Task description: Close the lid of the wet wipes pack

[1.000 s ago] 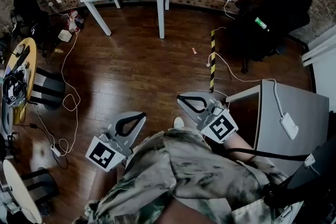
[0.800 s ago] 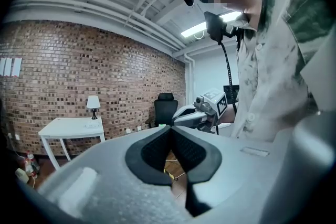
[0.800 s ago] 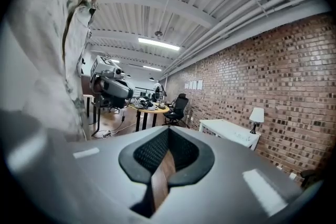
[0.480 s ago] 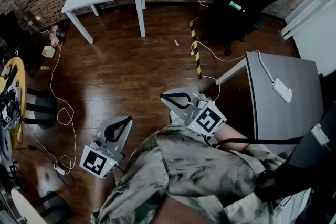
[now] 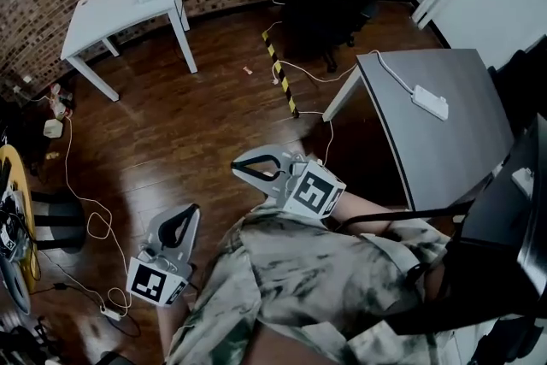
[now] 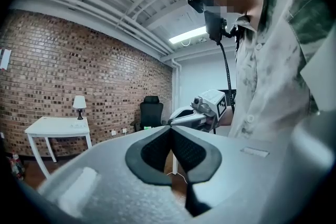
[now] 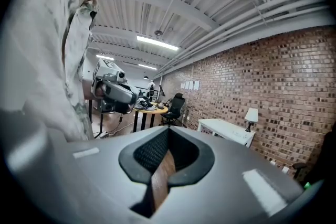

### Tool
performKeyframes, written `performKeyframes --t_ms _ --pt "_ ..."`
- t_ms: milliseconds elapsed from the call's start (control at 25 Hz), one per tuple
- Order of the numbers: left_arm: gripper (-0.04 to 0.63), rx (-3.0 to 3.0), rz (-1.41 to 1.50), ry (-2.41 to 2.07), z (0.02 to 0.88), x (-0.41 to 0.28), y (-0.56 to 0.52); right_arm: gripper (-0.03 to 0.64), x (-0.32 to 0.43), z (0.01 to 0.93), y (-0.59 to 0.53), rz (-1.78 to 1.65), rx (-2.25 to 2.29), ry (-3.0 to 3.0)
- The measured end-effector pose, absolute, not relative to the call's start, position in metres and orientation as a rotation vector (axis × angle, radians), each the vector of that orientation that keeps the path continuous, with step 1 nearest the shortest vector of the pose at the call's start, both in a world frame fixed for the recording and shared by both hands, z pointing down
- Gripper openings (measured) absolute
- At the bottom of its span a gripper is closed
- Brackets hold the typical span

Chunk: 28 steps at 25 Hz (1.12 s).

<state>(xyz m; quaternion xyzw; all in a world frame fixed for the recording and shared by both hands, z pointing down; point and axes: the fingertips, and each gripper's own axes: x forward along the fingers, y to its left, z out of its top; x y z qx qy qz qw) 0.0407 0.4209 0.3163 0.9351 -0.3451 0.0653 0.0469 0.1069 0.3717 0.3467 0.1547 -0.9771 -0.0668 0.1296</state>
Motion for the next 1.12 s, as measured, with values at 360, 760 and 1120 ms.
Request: performKeyframes --t_ms 360,760,1120 --pt "0.001 2.858 0.188 -1.025 0.325 0.044 0.449 0.006 0.105 0.35 0.404 -0.209 0.431 -2.834" --pt "0.0 2.846 0.18 -1.047 0.324 0.04 0.462 0.006 0.101 0.347 0.417 -0.231 0.402 -2.825" --pt "0.0 2.848 0.189 -1.04 0.325 0.039 0.468 0.006 0.1 0.349 0.425 -0.251 0.397 -2.824"
